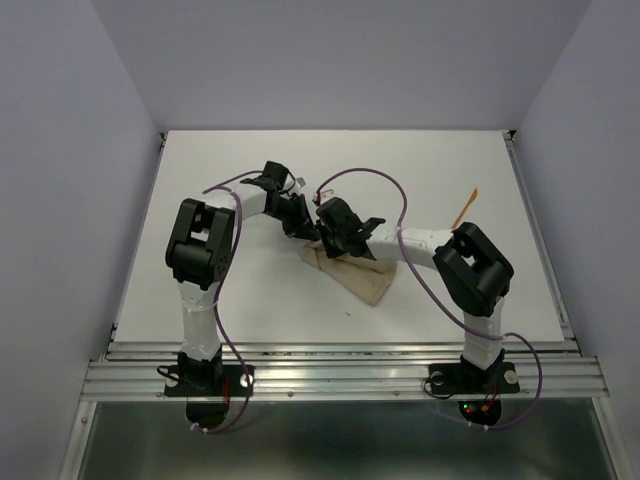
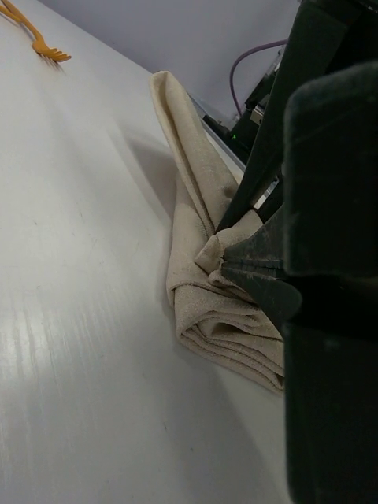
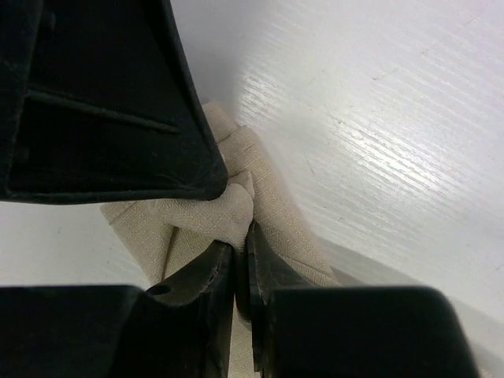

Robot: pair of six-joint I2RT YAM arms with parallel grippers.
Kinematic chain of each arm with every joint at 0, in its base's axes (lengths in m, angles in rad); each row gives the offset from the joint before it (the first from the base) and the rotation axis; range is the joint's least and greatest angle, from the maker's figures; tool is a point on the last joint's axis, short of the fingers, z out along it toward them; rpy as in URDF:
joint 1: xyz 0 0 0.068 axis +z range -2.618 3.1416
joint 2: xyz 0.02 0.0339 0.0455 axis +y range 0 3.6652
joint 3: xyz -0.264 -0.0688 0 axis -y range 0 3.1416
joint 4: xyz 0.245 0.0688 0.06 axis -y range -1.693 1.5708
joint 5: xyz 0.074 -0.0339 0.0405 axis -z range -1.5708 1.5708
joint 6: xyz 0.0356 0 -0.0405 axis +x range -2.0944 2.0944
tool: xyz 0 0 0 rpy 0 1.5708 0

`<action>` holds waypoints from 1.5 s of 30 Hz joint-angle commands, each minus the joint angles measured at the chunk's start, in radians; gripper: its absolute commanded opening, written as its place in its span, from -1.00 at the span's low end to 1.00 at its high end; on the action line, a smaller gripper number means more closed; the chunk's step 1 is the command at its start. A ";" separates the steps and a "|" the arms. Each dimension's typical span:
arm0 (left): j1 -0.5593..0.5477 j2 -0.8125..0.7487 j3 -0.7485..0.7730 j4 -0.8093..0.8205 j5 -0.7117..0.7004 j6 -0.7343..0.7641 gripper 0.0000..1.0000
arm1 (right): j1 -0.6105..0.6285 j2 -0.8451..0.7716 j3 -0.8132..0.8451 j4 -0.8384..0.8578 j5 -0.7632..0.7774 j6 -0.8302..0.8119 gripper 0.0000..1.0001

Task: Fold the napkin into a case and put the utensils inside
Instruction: Fold the 2/3-rectangle-folded napkin at the center of the board.

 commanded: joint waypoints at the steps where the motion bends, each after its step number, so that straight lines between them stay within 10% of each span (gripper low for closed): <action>1: 0.005 -0.059 -0.050 -0.051 0.036 0.083 -1.00 | 0.008 -0.080 0.006 0.006 0.052 -0.007 -0.71; 22: 0.042 -0.065 -0.166 -0.043 -0.004 0.135 -1.00 | 0.149 -0.092 -0.109 -0.008 0.106 0.100 -0.69; 26: 0.042 -0.062 -0.182 -0.037 -0.007 0.137 -1.00 | 0.178 -0.061 -0.123 -0.003 0.189 0.183 -0.59; 30: 0.043 -0.053 -0.205 -0.040 -0.028 0.148 -1.00 | 0.196 -0.072 -0.120 -0.006 0.229 0.215 0.01; 45: 0.062 -0.037 -0.219 -0.036 -0.057 0.157 -1.00 | 0.036 -0.304 -0.144 -0.022 0.005 0.183 0.11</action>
